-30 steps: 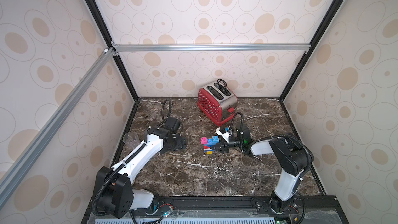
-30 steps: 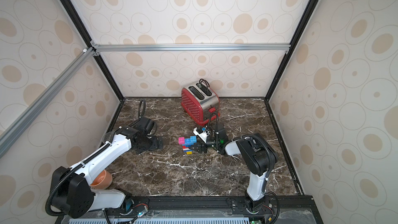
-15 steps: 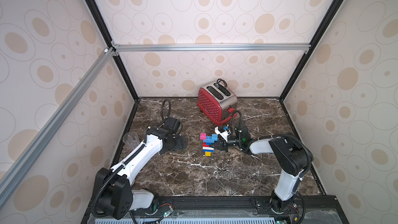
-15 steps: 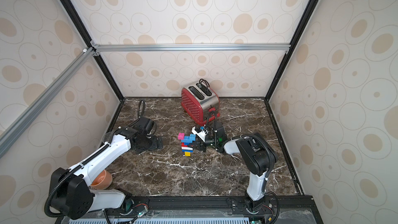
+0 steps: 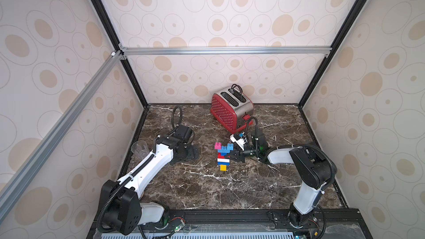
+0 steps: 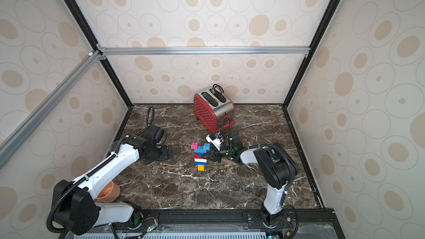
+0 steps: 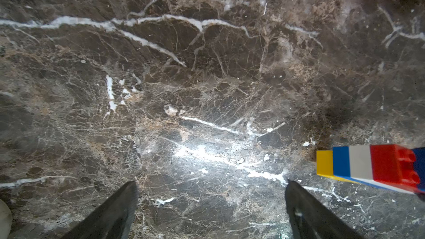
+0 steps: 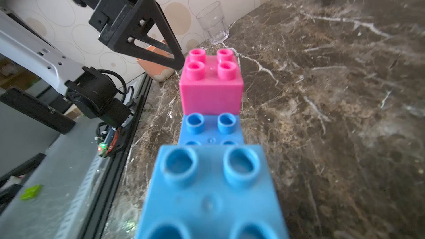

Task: Assemble a carrot with lego
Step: Adjust the lego brick at the center of the board.

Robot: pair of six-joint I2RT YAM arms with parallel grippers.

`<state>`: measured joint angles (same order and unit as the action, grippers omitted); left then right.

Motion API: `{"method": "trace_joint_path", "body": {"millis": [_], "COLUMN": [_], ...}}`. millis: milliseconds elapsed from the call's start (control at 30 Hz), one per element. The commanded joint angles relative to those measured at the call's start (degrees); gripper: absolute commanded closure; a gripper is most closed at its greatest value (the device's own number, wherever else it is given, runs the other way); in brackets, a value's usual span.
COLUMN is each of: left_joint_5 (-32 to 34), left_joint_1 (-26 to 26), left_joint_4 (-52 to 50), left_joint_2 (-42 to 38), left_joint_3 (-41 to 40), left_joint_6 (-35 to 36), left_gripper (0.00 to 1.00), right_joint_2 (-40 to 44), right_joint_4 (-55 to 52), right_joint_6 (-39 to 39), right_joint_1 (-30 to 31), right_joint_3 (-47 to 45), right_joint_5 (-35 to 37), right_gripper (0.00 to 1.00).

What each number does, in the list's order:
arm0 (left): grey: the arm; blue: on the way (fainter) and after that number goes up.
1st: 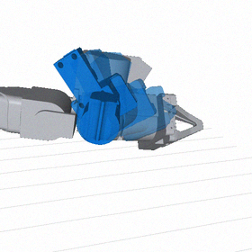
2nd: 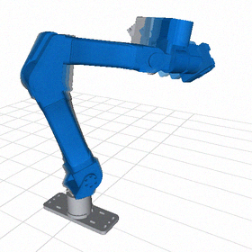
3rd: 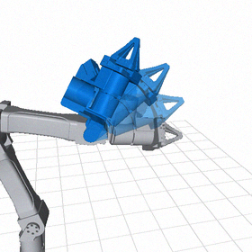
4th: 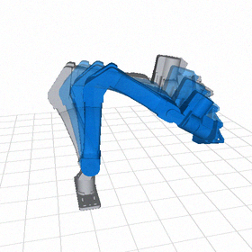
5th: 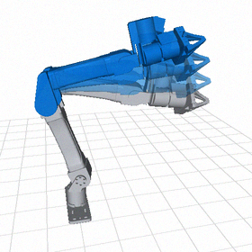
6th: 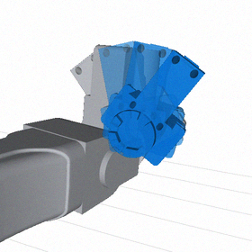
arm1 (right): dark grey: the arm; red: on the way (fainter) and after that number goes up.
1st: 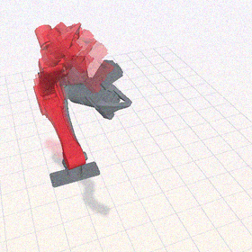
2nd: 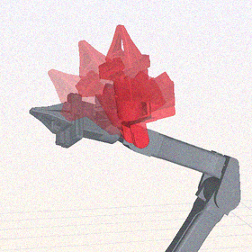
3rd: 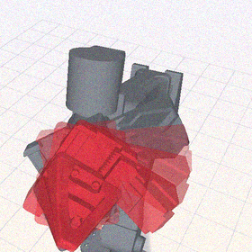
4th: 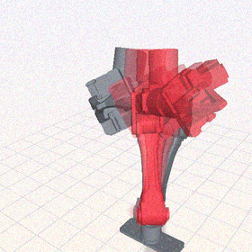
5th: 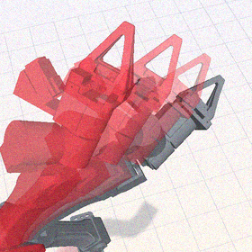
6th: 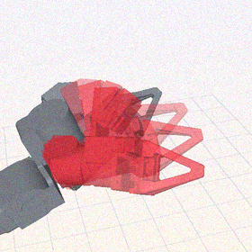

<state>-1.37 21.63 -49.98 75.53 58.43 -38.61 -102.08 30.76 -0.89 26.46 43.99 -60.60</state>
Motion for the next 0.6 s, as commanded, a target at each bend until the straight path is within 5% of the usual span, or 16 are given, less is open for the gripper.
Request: {"method": "trace_joint_path", "body": {"millis": [0,167,567], "left_joint_5": [0.84,0.66,1.28], "left_joint_1": [0.09,0.66,2.51], "left_joint_4": [-1.19,-0.51,0.02], "left_joint_2": [-0.73,0.01,1.66], "left_joint_3": [2.65,3.15,4.41], "left_joint_6": [-0.77,-0.94,-1.3], "left_gripper": [0.01,0.01,0.01], "right_joint_2": [5.38,8.86,4.57], "right_joint_4": [-10.83,-18.16,-13.83], "right_joint_6": [-3.58,-9.55,-24.64], "right_joint_1": [-0.42,-0.44,-0.33], "right_joint_3": [2.41,1.74,-1.99], "right_joint_5": [-4.24,-4.61,-6.39], "right_gripper": [0.83,0.84,0.84]}}
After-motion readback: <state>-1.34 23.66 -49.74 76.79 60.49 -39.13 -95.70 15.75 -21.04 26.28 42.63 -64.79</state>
